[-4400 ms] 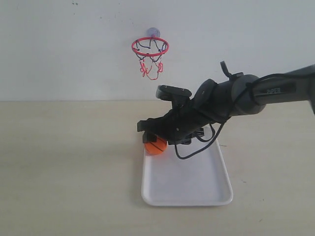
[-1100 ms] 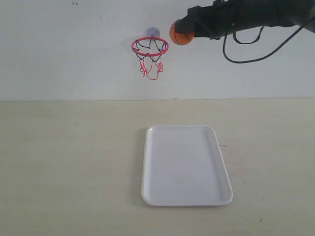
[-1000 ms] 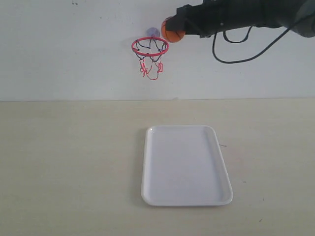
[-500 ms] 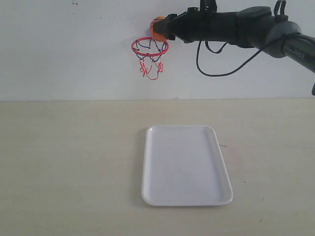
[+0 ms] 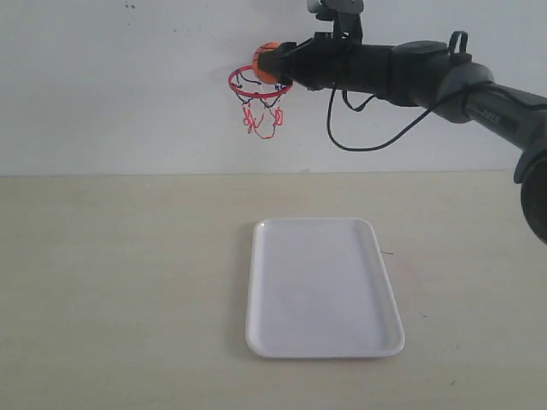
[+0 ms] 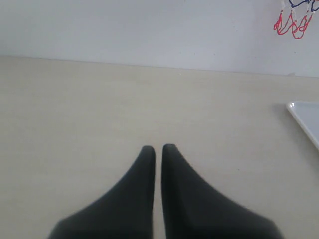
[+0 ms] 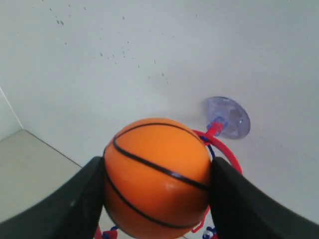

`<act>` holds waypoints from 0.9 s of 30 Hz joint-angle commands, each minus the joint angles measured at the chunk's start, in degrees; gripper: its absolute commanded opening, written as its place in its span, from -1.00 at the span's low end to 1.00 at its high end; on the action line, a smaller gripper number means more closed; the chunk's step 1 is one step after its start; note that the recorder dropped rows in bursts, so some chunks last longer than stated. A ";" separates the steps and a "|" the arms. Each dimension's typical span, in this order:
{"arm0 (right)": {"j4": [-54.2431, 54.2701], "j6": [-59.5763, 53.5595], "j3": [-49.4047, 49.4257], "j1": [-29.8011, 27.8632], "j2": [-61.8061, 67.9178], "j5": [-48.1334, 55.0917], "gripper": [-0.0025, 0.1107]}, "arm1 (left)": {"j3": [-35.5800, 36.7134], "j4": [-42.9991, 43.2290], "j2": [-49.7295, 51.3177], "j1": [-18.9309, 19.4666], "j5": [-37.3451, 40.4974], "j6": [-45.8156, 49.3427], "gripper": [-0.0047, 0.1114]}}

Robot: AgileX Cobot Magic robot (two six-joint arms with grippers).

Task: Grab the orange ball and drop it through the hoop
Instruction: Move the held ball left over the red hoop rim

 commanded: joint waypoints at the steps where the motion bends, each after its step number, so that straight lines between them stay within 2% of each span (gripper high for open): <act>1: 1.09 -0.99 -3.28 0.00 0.96 0.36 -0.96 | 0.23 -0.20 -0.11 0.15 -0.45 -0.39 -0.85; 27: -1.15 -0.36 -5.24 1.91 1.50 -5.68 -0.93 | 0.23 -0.20 -0.11 0.15 -0.45 -0.39 -0.85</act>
